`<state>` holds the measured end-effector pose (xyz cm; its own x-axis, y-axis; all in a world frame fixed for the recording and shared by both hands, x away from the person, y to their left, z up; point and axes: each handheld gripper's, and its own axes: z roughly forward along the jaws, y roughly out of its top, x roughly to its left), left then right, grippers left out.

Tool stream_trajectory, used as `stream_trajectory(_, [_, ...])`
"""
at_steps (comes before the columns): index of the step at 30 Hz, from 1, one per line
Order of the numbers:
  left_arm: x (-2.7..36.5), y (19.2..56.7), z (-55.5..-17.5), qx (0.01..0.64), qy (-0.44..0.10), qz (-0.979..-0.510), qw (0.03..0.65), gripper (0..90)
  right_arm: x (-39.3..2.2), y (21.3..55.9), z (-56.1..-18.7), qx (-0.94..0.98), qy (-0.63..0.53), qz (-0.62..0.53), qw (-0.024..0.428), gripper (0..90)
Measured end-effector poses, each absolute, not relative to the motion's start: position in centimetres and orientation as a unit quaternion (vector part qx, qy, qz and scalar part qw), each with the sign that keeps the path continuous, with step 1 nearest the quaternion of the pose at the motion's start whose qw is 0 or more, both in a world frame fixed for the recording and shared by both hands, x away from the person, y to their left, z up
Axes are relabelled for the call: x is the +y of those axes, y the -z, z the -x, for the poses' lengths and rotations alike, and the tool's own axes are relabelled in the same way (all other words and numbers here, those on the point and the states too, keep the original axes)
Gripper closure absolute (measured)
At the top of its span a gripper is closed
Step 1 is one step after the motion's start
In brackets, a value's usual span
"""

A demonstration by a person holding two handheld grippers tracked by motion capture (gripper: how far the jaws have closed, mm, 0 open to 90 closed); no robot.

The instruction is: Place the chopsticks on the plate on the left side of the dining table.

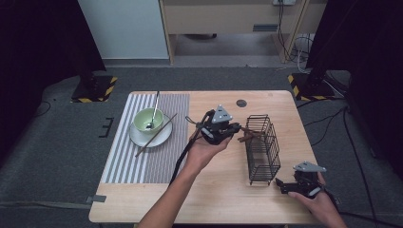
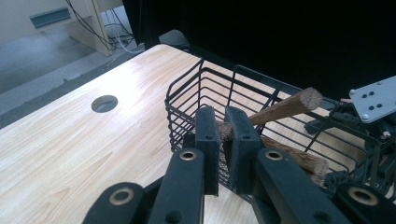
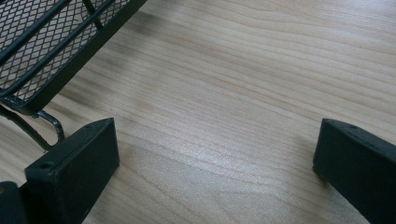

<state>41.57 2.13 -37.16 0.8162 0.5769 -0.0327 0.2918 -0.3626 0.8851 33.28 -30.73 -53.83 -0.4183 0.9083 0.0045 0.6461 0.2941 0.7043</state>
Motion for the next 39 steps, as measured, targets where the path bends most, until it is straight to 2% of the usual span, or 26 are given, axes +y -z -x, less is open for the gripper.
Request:
stream_trajectory(26, [4.3, 34.9, -40.8, 0.248, -0.149, -0.794, 0.535, 84.1, -30.7, 53.8, -33.3, 0.778, -0.322, -0.500, 0.204, 0.4])
stream_trajectory(39, [6.6, 34.6, -40.9, 0.235, -0.140, -0.780, 0.563, 84.1, -30.7, 53.8, -33.3, 0.778, -0.322, -0.500, 0.204, 0.4])
